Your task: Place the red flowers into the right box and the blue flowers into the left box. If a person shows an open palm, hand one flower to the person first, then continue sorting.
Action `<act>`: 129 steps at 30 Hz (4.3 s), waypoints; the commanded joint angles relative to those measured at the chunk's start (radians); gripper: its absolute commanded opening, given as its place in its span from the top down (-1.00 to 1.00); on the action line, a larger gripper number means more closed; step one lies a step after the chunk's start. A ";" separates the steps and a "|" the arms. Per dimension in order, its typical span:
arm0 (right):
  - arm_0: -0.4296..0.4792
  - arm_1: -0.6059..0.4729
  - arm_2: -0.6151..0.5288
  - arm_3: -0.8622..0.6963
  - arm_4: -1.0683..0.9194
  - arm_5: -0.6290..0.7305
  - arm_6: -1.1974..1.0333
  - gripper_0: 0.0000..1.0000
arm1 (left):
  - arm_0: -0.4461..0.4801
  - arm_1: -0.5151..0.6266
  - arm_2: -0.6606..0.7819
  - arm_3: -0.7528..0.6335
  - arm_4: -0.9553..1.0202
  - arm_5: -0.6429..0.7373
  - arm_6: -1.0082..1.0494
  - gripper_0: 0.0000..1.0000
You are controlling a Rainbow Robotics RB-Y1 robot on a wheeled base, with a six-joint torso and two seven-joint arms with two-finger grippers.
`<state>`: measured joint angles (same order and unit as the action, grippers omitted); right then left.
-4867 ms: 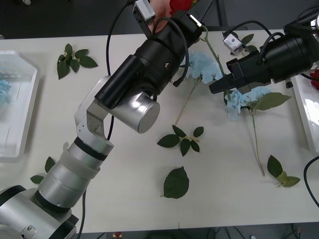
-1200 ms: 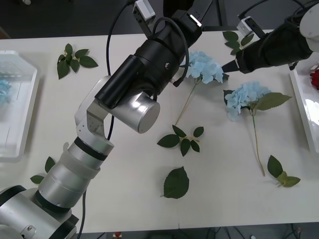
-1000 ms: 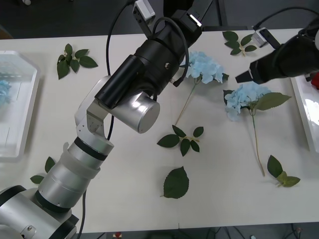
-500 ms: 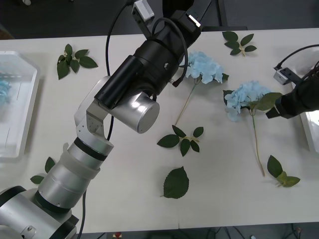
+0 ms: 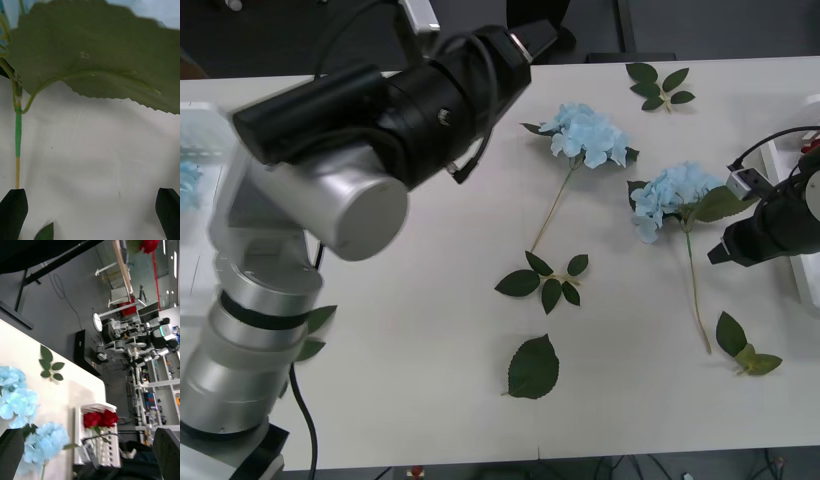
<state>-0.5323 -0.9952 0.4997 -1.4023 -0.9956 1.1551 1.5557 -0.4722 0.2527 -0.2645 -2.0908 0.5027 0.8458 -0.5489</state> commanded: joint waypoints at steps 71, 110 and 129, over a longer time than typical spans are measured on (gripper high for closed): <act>-0.133 0.268 -0.449 -0.073 -0.801 0.117 0.440 1.00 | 0.461 0.105 0.327 0.236 1.215 0.276 -2.042 -1.00; -0.201 0.515 -0.228 -0.109 -0.891 -0.133 0.463 1.00 | 0.300 0.105 -0.007 0.299 1.333 -0.143 -1.993 1.00; -0.201 0.514 -0.228 -0.109 -0.899 -0.137 0.454 0.29 | 0.297 0.114 -0.007 0.299 1.332 -0.143 -1.988 1.00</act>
<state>-0.6862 -0.4936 0.2715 -1.4692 -1.8783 1.0294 2.0103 -0.1370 0.3730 -0.2587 -1.7802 1.8256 0.7124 -2.5081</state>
